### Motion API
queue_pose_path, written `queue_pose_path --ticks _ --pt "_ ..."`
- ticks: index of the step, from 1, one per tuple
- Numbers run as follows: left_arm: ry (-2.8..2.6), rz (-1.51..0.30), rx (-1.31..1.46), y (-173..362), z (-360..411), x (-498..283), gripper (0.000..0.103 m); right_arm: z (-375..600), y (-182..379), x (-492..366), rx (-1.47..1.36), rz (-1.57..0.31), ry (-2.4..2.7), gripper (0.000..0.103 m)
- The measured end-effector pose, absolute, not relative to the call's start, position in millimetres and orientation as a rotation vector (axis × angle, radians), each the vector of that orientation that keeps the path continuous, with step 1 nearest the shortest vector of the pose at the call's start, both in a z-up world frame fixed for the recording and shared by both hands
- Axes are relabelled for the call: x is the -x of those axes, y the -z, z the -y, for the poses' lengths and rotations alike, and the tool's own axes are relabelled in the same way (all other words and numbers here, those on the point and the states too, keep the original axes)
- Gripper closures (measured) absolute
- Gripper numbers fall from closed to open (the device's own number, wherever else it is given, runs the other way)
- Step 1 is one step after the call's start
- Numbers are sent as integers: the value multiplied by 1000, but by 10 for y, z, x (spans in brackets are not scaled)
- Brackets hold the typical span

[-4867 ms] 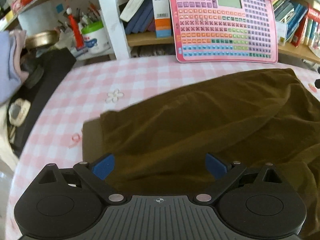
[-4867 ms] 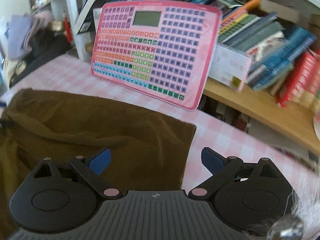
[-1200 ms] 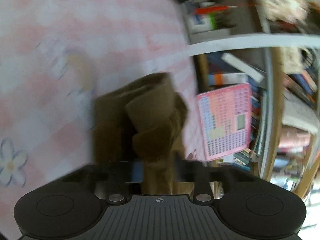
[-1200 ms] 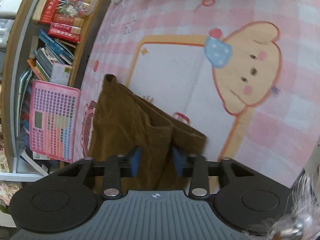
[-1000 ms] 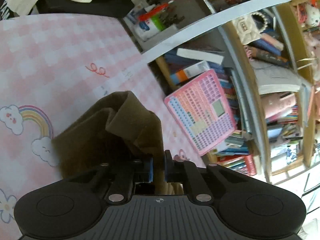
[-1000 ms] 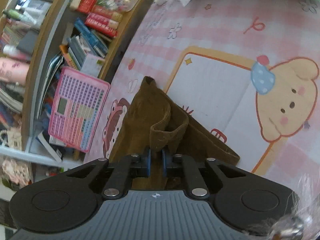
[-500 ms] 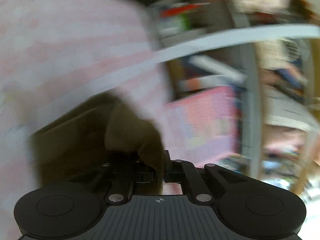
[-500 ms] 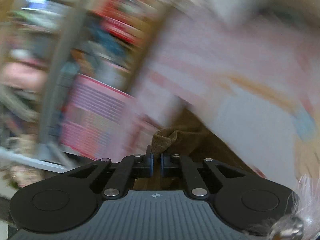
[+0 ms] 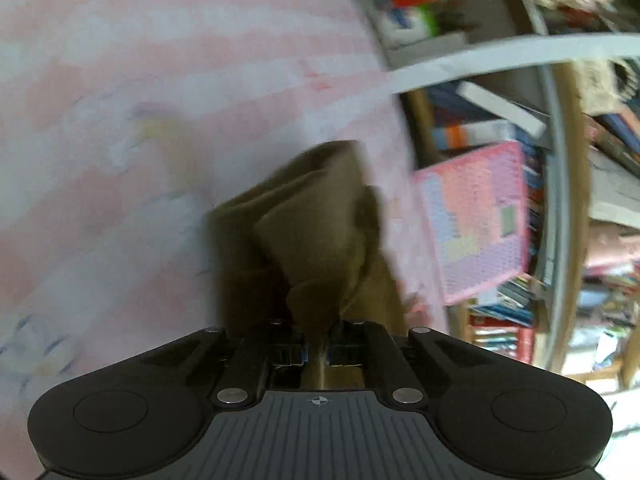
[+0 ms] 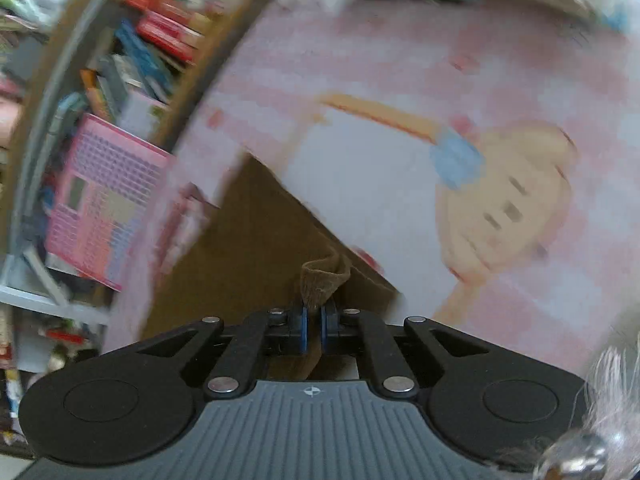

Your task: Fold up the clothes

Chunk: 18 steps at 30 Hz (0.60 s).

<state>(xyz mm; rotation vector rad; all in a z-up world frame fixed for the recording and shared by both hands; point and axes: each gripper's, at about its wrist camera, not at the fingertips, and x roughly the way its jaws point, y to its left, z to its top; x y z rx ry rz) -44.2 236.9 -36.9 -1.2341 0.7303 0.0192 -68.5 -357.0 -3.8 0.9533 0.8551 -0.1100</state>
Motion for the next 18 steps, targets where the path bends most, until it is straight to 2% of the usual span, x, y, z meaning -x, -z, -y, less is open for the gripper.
queue_pose_path --ticks 5,7,9,13,16,18 --pt "160 -565 1132 -284 -2277 245 97 3467 -929 486 -835 -559 -1 97" --pt "166 -549 1109 -304 -2294 337 97 3441 -1078 642 -799 -515 -13 97" --pt "100 -625 1131 -55 -2348 484 97 3447 -940 792 -772 -571 25 97" --pt "-49 -794 1215 508 -2387 676 97 3424 -208 876 -704 -846 159 97" --pt "-62 -797 1229 561 -2358 697 97 3386 118 863 -691 -945 186 97" --pt "-55 -796 1224 514 -2357 663 98 3380 159 841 -696 -940 185 97"
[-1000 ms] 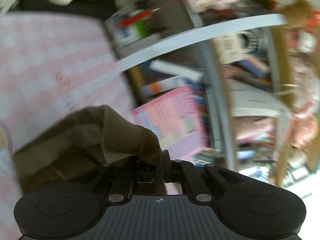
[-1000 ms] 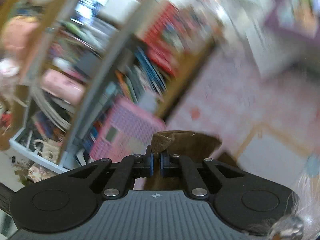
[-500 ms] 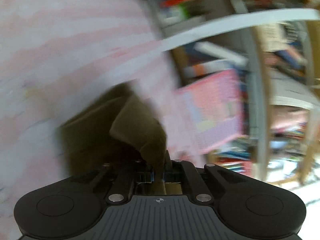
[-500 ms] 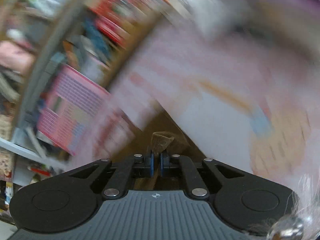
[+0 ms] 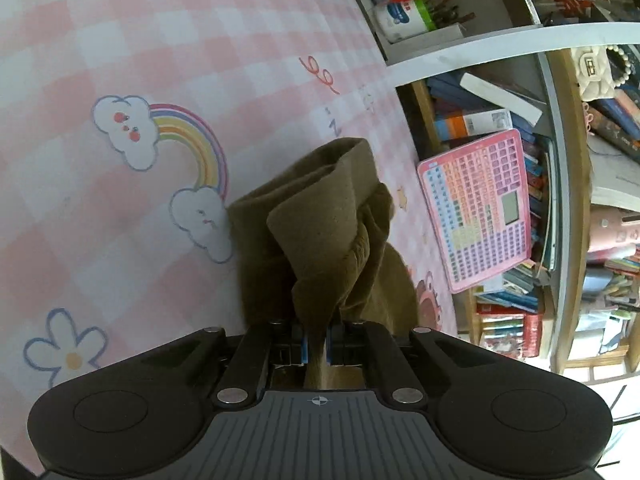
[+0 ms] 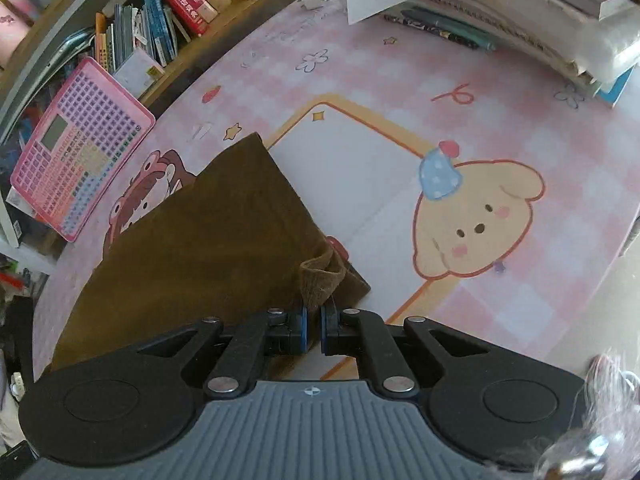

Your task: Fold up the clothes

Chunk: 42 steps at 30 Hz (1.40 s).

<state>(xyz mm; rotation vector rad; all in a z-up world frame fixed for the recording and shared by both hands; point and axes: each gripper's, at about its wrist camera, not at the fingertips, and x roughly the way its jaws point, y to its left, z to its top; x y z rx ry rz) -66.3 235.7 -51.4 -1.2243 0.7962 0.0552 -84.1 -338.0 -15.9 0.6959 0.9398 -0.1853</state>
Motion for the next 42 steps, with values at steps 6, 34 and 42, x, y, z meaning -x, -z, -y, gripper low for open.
queue_pose_path --ticks 6,34,42 --pt "75 -648 1160 109 -2365 603 97 3317 -296 759 -653 -751 93 97" --pt "-44 -763 1099 574 -2470 753 98 3299 39 739 -578 -911 168 93" --pt "-72 -749 986 273 -2313 583 99 3183 86 842 -349 -918 228 70"
